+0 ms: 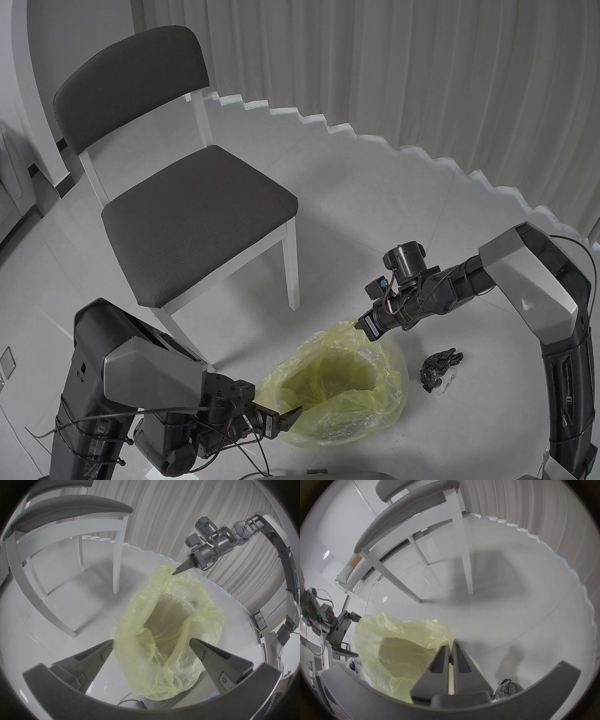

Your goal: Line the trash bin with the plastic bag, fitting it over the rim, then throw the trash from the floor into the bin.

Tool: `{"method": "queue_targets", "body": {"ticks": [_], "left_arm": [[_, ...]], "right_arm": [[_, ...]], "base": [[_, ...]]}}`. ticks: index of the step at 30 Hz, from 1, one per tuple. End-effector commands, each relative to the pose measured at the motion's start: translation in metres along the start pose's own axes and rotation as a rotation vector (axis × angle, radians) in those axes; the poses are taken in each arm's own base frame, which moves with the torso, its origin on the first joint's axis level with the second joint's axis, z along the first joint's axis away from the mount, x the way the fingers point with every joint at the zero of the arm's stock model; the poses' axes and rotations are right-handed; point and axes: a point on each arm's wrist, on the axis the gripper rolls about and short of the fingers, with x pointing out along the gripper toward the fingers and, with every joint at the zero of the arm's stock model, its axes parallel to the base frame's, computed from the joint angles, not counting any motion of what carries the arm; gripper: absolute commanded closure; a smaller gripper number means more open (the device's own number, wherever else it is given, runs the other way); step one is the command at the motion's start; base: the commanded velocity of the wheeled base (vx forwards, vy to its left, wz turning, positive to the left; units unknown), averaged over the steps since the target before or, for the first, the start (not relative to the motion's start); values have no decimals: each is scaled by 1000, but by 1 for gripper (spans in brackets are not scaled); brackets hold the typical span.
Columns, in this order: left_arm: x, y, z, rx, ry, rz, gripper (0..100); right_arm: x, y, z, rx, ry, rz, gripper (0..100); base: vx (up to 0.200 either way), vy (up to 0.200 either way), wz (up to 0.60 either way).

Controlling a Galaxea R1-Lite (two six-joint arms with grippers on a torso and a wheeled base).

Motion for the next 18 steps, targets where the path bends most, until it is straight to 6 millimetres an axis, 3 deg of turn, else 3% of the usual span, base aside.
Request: {"method": "queue_targets", "body": {"ticks": [1,9,14,15,18], "left_arm": [[0,3,4,-6,-28,9,0],[7,12,5,-20,-40,35,0],[9,14,9,-24,-62,42,0],[10,15,10,-25,-67,44,0],[14,16,14,-27,-88,54,0]], "right_arm": [[12,-9,4,6,-7,-8,100],[49,-19,-12,24,38,1,100],[53,-20,-14,24,44,2,100],[53,-19,-15,21,51,4,0],[49,-19,-12,25,64,7,0]], "base": [[0,0,0],[0,0,0],[0,0,0],[0,0,0],[0,0,0]]}}
